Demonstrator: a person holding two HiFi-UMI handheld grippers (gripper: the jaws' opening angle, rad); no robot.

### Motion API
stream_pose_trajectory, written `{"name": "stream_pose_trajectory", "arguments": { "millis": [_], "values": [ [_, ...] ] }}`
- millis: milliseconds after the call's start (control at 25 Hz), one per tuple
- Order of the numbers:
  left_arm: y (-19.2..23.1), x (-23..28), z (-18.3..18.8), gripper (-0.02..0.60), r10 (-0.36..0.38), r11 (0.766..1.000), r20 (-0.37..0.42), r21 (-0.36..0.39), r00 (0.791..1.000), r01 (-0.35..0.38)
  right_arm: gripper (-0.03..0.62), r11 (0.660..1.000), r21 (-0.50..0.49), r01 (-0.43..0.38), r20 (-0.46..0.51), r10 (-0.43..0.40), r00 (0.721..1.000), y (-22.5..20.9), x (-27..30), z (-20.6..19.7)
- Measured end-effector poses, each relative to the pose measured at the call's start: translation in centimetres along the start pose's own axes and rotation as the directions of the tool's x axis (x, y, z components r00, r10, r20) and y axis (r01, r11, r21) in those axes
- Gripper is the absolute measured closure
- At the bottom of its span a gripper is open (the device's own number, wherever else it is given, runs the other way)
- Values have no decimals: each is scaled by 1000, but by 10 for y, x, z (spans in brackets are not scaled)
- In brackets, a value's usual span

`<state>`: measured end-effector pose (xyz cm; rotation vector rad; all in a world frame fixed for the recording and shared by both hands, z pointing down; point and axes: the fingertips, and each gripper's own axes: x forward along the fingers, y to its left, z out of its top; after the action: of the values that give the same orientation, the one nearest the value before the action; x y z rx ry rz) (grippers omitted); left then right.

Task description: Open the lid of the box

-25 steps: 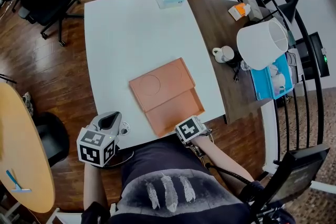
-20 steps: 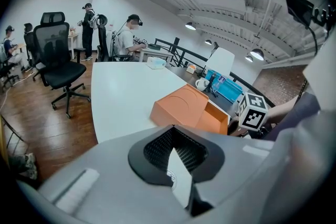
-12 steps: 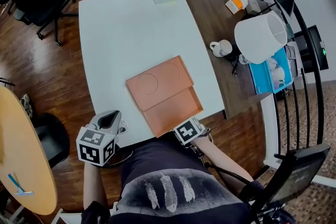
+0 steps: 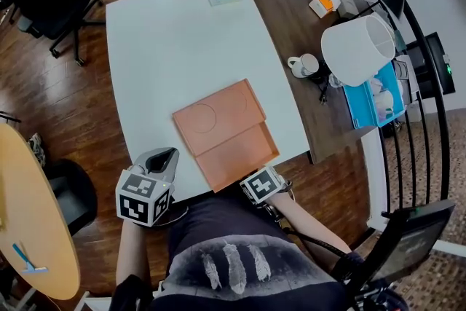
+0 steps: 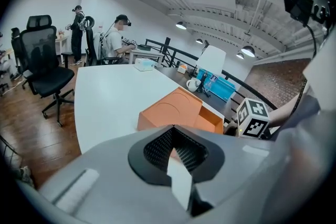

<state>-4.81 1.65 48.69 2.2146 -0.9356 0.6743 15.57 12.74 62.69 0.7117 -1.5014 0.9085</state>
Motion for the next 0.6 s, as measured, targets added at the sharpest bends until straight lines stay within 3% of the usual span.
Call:
{"name": "stream_pose_trajectory", "arguments": {
  "millis": [120,200,320,440,600],
  "values": [
    [1,-7,4,565,7,1000,18,-10,1000,-7,439,988,43,-149,-12,150,989,11,-8,-24],
    [3,-13,7,565,13,1000,33,-23,999,-13,437,964,112,-242,6,243,970,2,-22,-50],
    [6,-22,15,565,14,999,62,-45,998,-12,437,943,193,-269,120,250,961,-50,-68,-64],
    [4,-29,29,565,-7,997,104,-73,995,15,437,945,186,-270,326,200,924,-121,-124,-23],
    [-14,-31,57,565,-46,998,131,-25,990,49,437,970,9,-244,536,202,820,-164,-201,76]
  ]
}}
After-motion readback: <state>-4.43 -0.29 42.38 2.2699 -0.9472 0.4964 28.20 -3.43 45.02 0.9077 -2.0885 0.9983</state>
